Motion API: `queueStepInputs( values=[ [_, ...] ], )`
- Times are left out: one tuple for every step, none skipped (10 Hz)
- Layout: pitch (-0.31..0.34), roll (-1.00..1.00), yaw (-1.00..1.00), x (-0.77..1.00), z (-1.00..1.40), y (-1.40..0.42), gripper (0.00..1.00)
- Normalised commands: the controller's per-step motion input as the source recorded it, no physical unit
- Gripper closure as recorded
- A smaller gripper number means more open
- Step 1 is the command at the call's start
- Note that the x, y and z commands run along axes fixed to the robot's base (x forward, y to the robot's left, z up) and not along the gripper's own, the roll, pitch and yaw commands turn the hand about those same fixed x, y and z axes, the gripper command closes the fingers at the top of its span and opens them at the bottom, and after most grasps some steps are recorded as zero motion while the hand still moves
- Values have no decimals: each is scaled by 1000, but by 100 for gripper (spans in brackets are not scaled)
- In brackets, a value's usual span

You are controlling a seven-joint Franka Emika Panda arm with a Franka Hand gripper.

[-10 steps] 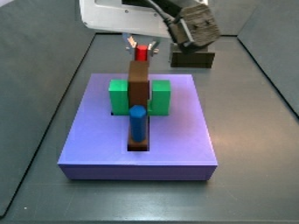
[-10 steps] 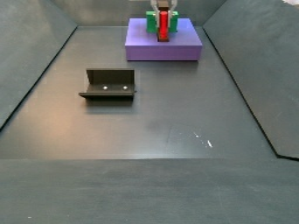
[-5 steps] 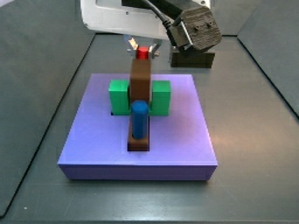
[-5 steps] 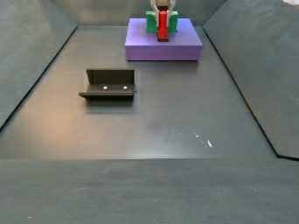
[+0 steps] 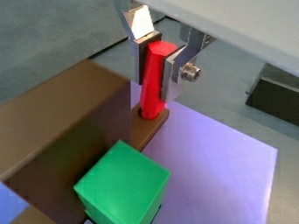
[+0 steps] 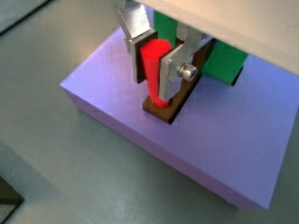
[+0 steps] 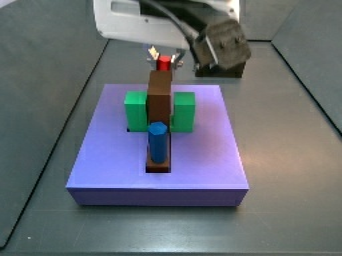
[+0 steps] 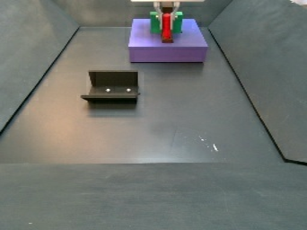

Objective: Pick up the red object. Move up. Move to above the board. Insert the red object.
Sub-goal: Insert the red object.

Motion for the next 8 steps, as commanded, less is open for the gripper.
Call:
queueStepInputs(
  values=[
    [31, 457, -74, -23, -71, -74, 100],
    [37, 326, -131, 0, -123, -37, 100],
    [9, 287, -49, -71, -51, -134, 100],
    [0, 209, -100, 0, -323, -137, 100],
    [0, 180, -140, 0, -631, -34, 100],
    [-3, 133, -169, 6, -806, -3, 100],
    [-9, 131, -154, 0, -706, -14, 100],
    [0, 0, 0, 0, -74, 0, 100]
  ],
)
